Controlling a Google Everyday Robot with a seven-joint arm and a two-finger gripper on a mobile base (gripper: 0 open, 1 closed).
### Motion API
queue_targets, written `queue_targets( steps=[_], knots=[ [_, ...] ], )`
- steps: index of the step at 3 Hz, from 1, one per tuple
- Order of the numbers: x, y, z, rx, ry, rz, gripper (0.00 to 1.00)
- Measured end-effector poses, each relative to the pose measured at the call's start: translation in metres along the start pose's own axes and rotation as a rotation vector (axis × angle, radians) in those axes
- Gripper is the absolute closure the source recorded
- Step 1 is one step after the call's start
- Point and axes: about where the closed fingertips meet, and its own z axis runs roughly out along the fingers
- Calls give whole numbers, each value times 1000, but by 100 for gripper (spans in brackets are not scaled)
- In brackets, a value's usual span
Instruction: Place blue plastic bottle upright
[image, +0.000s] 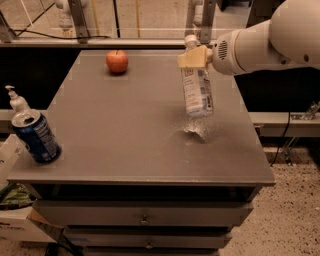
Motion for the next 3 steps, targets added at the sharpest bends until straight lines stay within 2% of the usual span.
queue_targets(
  steps=[1, 2, 3],
  knots=[
    [-1, 9, -5, -47, -121, -63, 100],
    [-6, -5, -16, -75, -271, -79, 100],
    [-8, -30, -32, -90, -394, -122, 100]
  ],
)
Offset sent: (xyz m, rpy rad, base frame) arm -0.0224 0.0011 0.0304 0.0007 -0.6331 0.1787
